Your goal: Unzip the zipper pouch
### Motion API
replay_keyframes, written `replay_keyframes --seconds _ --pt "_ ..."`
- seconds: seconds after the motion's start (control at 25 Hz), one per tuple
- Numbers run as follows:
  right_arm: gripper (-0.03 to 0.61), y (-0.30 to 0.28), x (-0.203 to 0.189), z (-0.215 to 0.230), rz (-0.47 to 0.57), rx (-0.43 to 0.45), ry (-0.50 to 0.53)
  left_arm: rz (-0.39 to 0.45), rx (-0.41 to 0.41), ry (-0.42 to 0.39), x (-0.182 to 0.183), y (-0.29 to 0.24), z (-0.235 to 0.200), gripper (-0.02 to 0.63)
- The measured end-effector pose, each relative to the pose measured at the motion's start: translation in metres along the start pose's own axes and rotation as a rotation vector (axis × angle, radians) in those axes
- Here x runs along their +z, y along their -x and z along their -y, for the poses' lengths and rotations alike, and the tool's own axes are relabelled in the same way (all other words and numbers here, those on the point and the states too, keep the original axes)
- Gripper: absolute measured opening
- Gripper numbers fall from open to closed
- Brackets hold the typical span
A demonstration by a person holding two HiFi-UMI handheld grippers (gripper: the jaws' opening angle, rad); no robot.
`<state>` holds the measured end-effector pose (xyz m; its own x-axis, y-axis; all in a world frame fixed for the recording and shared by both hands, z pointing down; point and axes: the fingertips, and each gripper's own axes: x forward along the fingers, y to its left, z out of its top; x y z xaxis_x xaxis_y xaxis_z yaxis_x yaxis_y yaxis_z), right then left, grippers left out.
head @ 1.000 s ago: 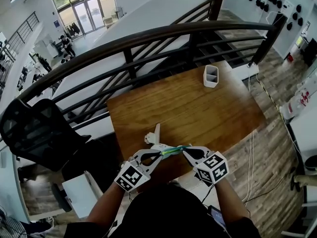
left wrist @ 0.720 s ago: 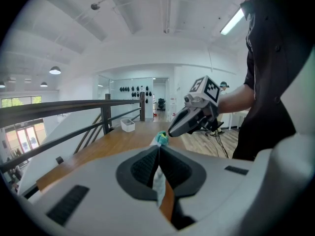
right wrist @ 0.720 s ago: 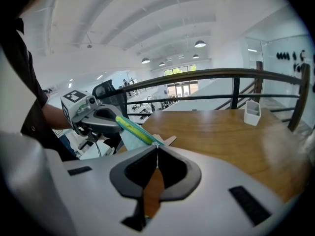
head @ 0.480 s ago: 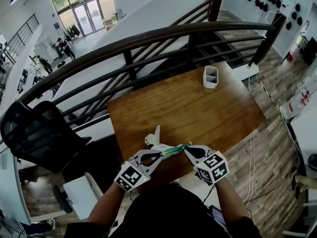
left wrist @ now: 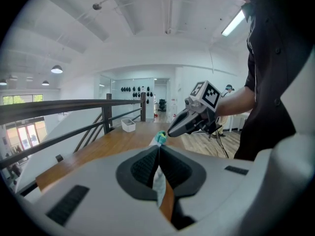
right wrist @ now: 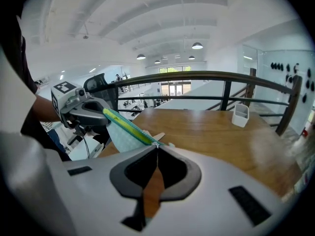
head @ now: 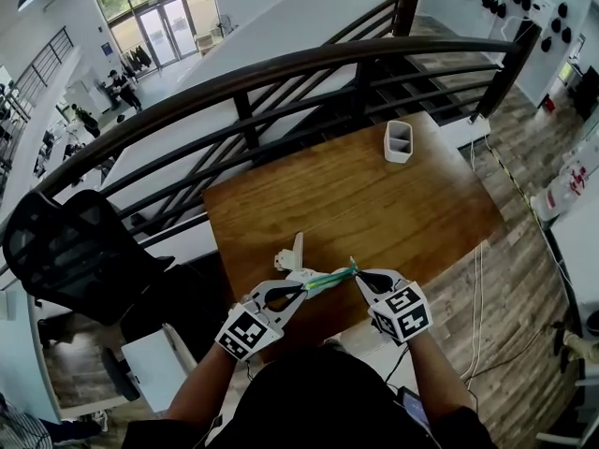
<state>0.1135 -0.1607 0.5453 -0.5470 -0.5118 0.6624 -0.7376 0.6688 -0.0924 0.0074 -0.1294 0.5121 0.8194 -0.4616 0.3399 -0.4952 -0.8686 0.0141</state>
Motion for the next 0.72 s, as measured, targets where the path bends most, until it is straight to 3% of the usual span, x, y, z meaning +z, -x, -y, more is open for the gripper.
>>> replay_keyframes --seconds 0.16,0.72 --pt "0.002 0.004 -0.006 0.008 0.002 0.000 -0.031 0.014 0.008 0.042 0.000 0.003 -0.002 0.015" --pt "0.003 0.010 -0.013 0.029 -0.010 -0.059 -0.021 0.008 0.020 0.053 -0.001 0.003 -0.002 0.015"
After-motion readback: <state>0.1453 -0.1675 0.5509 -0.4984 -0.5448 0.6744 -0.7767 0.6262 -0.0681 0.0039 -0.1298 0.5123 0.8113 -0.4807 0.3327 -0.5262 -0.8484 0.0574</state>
